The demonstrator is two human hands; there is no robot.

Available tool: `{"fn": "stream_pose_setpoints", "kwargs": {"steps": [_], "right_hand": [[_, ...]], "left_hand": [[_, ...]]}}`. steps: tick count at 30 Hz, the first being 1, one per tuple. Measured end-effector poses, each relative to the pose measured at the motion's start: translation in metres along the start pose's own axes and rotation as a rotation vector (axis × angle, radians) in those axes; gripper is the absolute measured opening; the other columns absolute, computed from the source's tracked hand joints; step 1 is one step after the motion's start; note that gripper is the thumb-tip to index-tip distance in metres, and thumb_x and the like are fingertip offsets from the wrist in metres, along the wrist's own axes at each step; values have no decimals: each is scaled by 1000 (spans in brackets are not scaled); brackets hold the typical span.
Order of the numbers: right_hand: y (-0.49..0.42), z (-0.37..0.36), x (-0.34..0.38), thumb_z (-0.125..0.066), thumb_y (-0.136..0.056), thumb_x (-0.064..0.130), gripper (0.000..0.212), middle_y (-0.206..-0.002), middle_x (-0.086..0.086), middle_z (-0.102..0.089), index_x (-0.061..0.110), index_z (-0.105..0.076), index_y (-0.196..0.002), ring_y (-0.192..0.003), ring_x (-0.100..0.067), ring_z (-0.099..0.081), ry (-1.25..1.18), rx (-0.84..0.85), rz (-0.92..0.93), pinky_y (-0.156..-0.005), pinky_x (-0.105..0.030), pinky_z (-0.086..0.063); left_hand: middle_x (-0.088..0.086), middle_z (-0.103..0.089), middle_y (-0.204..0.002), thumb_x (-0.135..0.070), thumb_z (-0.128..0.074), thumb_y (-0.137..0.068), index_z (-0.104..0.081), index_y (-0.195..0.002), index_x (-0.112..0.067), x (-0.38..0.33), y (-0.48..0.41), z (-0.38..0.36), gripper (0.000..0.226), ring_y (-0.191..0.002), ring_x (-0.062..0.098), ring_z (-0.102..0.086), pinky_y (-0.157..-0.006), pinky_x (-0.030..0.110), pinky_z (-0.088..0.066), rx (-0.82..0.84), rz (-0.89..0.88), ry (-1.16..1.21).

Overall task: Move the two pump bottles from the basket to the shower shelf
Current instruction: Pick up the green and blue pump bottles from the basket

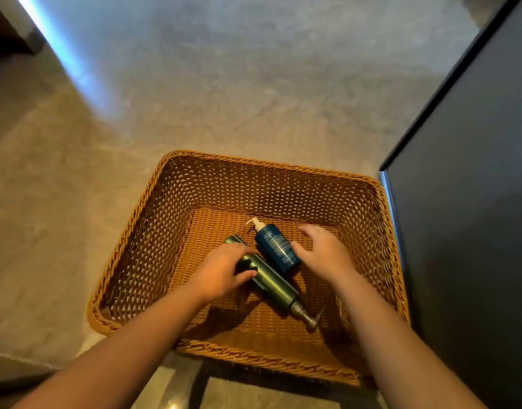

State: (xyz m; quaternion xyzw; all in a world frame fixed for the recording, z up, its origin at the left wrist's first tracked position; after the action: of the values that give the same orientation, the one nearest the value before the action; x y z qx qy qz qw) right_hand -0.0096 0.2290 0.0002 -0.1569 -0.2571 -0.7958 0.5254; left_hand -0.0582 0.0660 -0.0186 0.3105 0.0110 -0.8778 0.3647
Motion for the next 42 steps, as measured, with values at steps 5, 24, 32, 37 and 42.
{"fn": "stream_pose_setpoints", "kwargs": {"steps": [5, 24, 32, 37, 42], "right_hand": [[-10, -21, -13, -52, -85, 38, 49, -135, -5, -48, 18, -41, -129, -121, -22, -44, -43, 19, -65, -95, -41, -42], [-35, -81, -31, -67, -77, 24, 56, -128, -9, -49, 17, -43, -127, -111, -26, -49, -203, 30, -188, -91, -39, -42], [-37, -91, -35, -70, -75, 18, 62, -128, -10, -49, 16, -41, -129, -112, -26, -49, -290, 49, -195, -93, -40, -44], [-39, -100, -36, -74, -71, 19, 68, -125, -10, -52, 19, -38, -129, -105, -23, -50, -354, 67, -191, -83, -34, -43], [-39, -107, -38, -75, -70, 21, 74, -123, -9, -53, 22, -34, -131, -98, -19, -49, -416, 81, -204, -80, -33, -42]], "left_hand": [[-4, -53, -126, -38, -66, -73, -45, -119, -29, 16, -13, -18, 51, -121, 15, -42, -106, 40, -32, 71, 25, -48], [0, -32, -145, -47, -67, -71, -37, -128, -30, 53, -36, -45, 67, -135, 21, -18, -111, 46, -14, 190, -51, -237], [3, -41, -136, -46, -66, -71, -36, -128, -36, 68, -30, -63, 65, -131, 25, -22, -109, 49, -16, 364, 60, -234], [2, -48, -128, -48, -66, -70, -38, -125, -38, 70, -28, -67, 63, -124, 25, -31, -109, 56, -14, 399, 97, -221], [0, -49, -130, -49, -66, -69, -40, -124, -37, 67, -27, -70, 62, -124, 26, -33, -107, 57, -8, 439, 94, -227]]}}
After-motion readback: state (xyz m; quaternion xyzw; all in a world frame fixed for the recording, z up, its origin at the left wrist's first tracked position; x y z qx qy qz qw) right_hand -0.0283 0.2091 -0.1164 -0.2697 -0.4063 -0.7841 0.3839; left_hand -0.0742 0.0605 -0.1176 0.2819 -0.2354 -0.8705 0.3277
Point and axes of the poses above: each hand's wrist, its own y-axis away from the middle knuckle, its own z-axis out of the back of the hand, x = y × z, the point moved 9 cm from there along -y, towards the middle knuckle
